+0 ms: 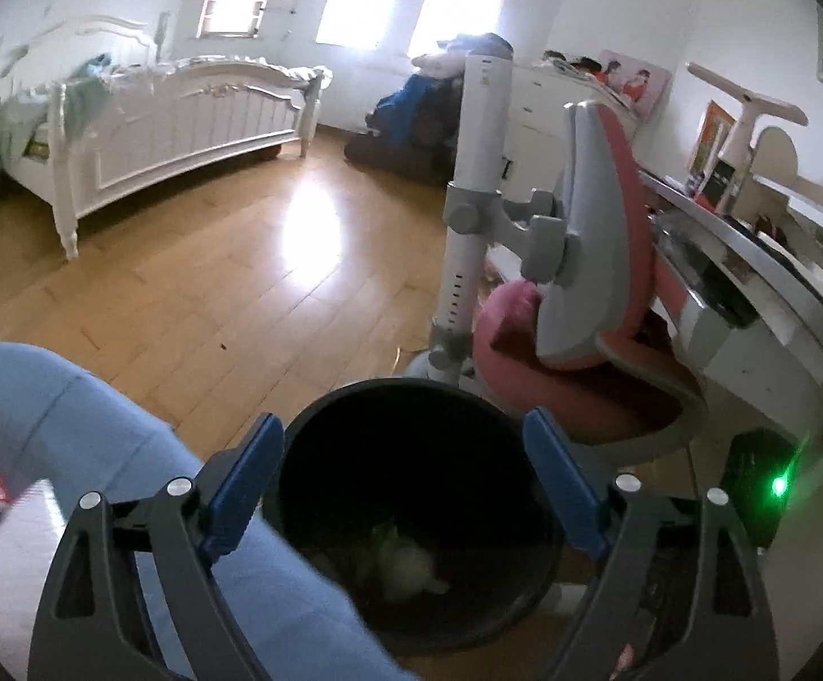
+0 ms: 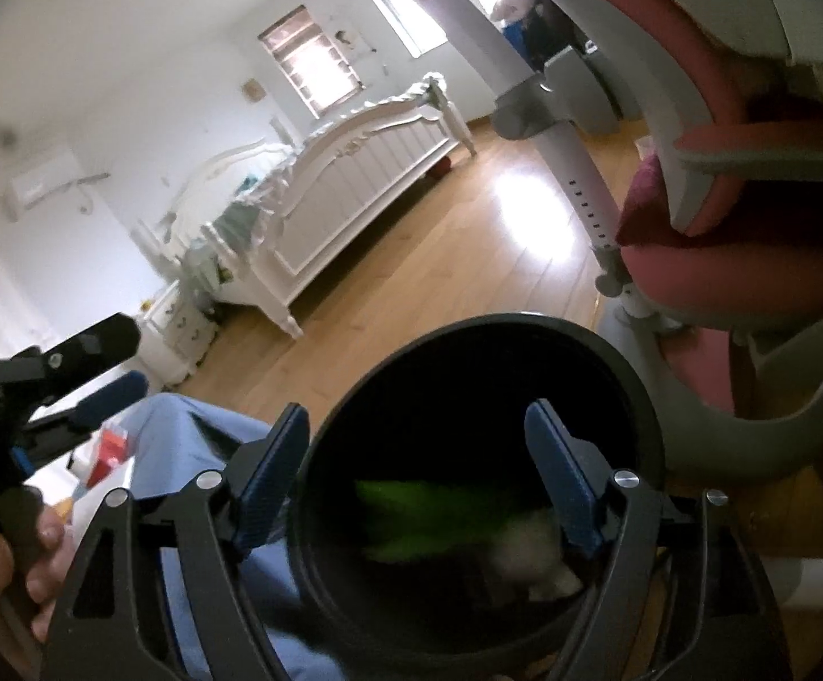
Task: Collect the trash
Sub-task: 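Grasp the beige paper bag with the left tool while the right tool grasps the yellow wrapper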
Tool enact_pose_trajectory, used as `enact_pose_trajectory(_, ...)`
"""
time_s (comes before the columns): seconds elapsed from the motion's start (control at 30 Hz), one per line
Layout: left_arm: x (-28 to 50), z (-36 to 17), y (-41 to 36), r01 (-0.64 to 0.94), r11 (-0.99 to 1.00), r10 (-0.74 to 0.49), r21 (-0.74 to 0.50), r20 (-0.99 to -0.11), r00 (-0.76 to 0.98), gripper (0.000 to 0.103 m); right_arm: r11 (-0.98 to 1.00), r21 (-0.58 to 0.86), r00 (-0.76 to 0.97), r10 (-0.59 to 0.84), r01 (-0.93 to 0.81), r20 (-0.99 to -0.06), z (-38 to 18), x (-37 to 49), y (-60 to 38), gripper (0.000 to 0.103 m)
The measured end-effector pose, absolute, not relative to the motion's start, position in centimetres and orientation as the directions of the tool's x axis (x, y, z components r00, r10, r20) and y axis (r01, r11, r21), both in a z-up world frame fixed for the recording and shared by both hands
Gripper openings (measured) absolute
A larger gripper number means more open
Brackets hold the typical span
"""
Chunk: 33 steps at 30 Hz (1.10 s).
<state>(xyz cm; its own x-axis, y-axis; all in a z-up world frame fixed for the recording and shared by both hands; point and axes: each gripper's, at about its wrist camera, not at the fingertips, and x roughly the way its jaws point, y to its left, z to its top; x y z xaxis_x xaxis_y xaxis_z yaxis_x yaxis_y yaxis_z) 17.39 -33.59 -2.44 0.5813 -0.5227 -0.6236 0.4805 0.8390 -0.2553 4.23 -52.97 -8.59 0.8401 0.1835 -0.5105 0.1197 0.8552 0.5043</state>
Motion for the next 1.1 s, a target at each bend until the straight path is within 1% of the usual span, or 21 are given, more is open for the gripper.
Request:
enact_pose_trajectory(0.2,14.3,0.8,-27.8,0.455,0.841,-0.53,-0.292,-0.609,0.59,0.086,0.875,0.484,0.852,0.258,-0.005,-0.456,-3.9,3.2,-49.1,0.078)
enact_pose_trajectory(0.33,11.9,2.7,-21.6,0.391,0.87,-0.491,-0.3,-0.601,0.631,0.086,0.885,0.442,0.82,0.359,-0.148,-0.445,-0.4,3.6,-43.9,0.078)
enact_pose_trajectory(0.4,10.8,3.3,-17.5,0.337,0.892,-0.452,-0.301,-0.601,0.659,0.086,0.882,0.42,0.795,0.408,-0.215,-0.449,1.0,3.9,-41.1,0.08)
enact_pose_trajectory(0.53,9.1,3.4,-8.2,0.192,0.933,-0.347,-0.305,-0.611,0.712,0.086,0.85,0.391,0.712,0.515,-0.353,-0.477,3.3,5.0,-34.8,0.08)
enact_pose_trajectory(0.67,7.8,1.7,-0.1,0.077,0.959,-0.243,-0.273,-0.652,0.718,0.086,0.8,0.336,0.592,0.596,-0.497,-0.542,4.7,6.0,-27.2,0.08)
enact_pose_trajectory(0.77,7.7,-0.2,3.7,0.048,0.97,-0.208,-0.24,-0.701,0.682,0.086,0.734,0.356,0.472,0.657,-0.579,-0.588,4.6,7.0,-21.9,0.08)
enact_pose_trajectory(0.83,8.0,-1.3,5.2,0.063,0.971,-0.215,-0.233,-0.721,0.658,0.086,0.703,0.384,0.394,0.676,-0.598,-0.623,3.8,7.9,-18.2,0.08)
enact_pose_trajectory(0.9,8.3,-2.3,6.2,0.088,0.971,-0.225,-0.221,-0.736,0.639,0.085,0.693,0.385,0.351,0.671,-0.609,-0.653,2.9,8.1,-15.0,0.08)
enact_pose_trajectory(0.93,8.4,-2.7,6.5,0.105,0.97,-0.236,-0.22,-0.735,0.635,0.084,0.689,0.384,0.336,0.669,-0.614,-0.663,2.6,8.1,-13.7,0.08)
enact_pose_trajectory(1.0,8.9,-3.5,6.9,0.13,0.966,-0.257,-0.225,-0.744,0.617,0.074,0.688,0.382,0.305,0.657,-0.617,-0.69,1.5,8.4,-11.2,0.079)
enact_pose_trajectory(1.03,8.8,-3.9,7.4,0.134,0.963,-0.265,-0.233,-0.747,0.609,0.071,0.691,0.382,0.294,0.649,-0.613,-0.702,1.0,8.7,-10.1,0.077)
enact_pose_trajectory(1.07,8.9,-4.5,7.7,0.142,0.959,-0.282,-0.247,-0.752,0.596,0.067,0.695,0.381,0.283,0.64,-0.61,-0.714,0.6,8.9,-9.5,0.07)
enact_pose_trajectory(1.1,8.8,-4.8,7.8,0.146,0.955,-0.294,-0.259,-0.754,0.587,0.064,0.701,0.375,0.28,0.63,-0.606,-0.725,0.2,9.0,-8.9,0.068)
